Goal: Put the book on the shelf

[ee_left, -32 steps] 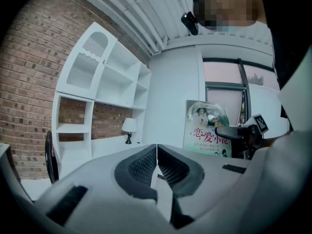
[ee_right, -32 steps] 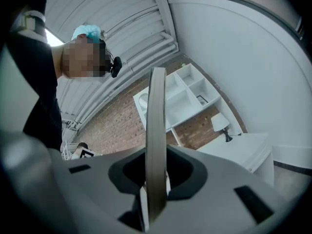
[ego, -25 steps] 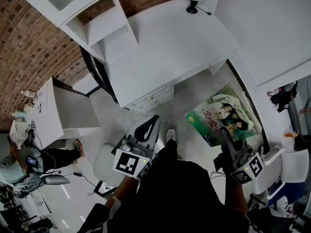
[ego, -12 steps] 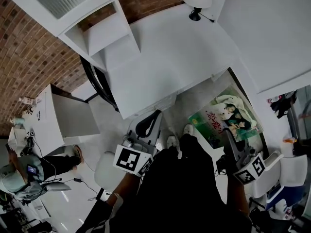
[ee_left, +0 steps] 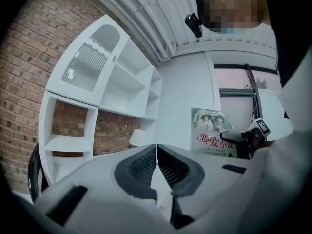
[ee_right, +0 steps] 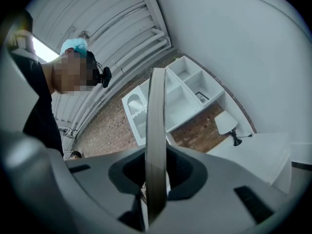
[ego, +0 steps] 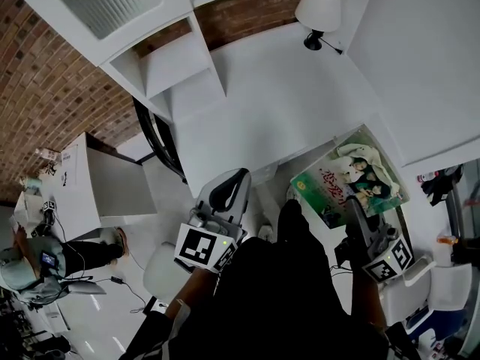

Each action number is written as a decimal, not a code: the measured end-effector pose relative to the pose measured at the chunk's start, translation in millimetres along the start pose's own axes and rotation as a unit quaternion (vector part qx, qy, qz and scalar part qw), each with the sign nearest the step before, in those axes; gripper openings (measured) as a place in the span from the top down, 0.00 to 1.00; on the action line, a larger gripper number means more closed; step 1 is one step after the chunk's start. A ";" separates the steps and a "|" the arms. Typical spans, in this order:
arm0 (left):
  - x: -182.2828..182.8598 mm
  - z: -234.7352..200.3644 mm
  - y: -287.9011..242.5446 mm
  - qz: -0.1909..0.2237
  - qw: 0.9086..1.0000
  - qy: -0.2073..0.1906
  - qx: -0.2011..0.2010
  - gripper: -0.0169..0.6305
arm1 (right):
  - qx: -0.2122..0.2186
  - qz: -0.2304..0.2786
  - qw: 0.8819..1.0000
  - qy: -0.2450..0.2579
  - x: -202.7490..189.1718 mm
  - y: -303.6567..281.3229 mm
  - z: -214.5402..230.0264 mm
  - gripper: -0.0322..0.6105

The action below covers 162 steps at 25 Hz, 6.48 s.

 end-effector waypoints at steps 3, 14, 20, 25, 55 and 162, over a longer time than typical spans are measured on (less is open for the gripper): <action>-5.5 -8.9 -21.3 -0.006 1.000 -0.002 0.005 0.94 | 0.007 -0.009 1.000 -0.014 -0.6 -20.3 19.9 0.83; -30.1 -14.8 -95.2 -0.031 0.999 -0.002 0.014 0.94 | 0.032 -0.017 0.999 -0.036 11.6 -68.8 84.6 0.83; -32.8 -21.5 -151.0 -0.032 0.999 -0.010 0.030 0.94 | 0.060 -0.031 0.997 -0.024 25.0 -103.5 130.5 0.83; -27.6 -23.1 -187.7 -0.028 0.998 -0.016 0.053 0.94 | 0.072 -0.036 0.996 -0.030 37.3 -124.2 169.1 0.83; 19.0 -108.3 -252.5 0.009 0.997 -0.058 0.058 0.94 | 0.158 0.005 0.981 0.112 103.8 -351.7 172.4 0.83; 24.2 -123.4 -332.5 0.016 0.996 -0.088 0.024 0.94 | -0.038 0.004 0.960 0.277 106.2 -527.1 219.4 0.73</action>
Point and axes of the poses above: the fingertips, and each gripper's own axes: y backward along the fingers, z to its right, x out of its top, the point moved 7 cm from there along y, backward along the fingers, and after that the axes turned 13 degrees about z, right-handed, at the moved point
